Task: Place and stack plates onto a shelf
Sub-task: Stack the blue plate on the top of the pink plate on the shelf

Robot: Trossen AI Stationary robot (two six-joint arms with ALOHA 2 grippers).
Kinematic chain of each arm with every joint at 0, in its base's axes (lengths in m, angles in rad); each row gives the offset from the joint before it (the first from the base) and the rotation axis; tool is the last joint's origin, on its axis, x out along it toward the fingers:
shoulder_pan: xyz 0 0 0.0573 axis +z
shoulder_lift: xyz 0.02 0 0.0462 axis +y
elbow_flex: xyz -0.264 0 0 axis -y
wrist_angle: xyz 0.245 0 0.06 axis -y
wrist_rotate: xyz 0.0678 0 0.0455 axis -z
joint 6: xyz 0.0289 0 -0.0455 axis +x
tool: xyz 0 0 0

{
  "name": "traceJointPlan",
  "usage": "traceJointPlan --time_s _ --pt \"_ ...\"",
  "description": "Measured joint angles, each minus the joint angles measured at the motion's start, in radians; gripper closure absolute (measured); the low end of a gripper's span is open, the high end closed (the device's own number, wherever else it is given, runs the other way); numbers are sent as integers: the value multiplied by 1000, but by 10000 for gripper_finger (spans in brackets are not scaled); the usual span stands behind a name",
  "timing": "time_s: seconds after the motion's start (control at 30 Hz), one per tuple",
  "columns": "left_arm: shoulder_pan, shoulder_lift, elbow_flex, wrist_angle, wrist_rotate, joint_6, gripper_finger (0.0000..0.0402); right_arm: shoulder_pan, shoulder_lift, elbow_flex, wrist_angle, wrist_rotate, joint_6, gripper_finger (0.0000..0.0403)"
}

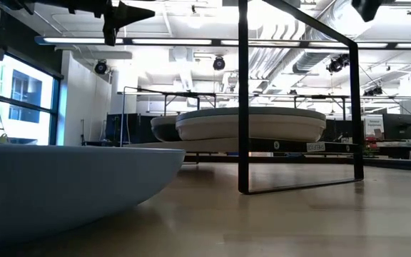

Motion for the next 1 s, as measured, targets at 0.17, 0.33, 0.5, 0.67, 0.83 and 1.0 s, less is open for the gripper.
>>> traceJointPlan --time_s 0.17,0.33,0.5,0.67,0.83,1.0 --pt "0 0 0 0 0 0 271 -207 -25 0 24 -220 -147 403" --pt "0 0 0 0 0 1 271 -362 17 0 73 -395 -213 403" --pt "0 0 0 0 0 1 271 -434 54 0 86 -468 -255 403" --pt "-18 -3 41 -130 59 -76 271 -466 65 0 89 -517 -254 403" --pt "-141 5 163 -572 181 -191 271 -476 63 0 90 -516 -255 403" --pt "-359 36 144 -751 183 -465 271 -489 63 0 80 -516 -255 403"
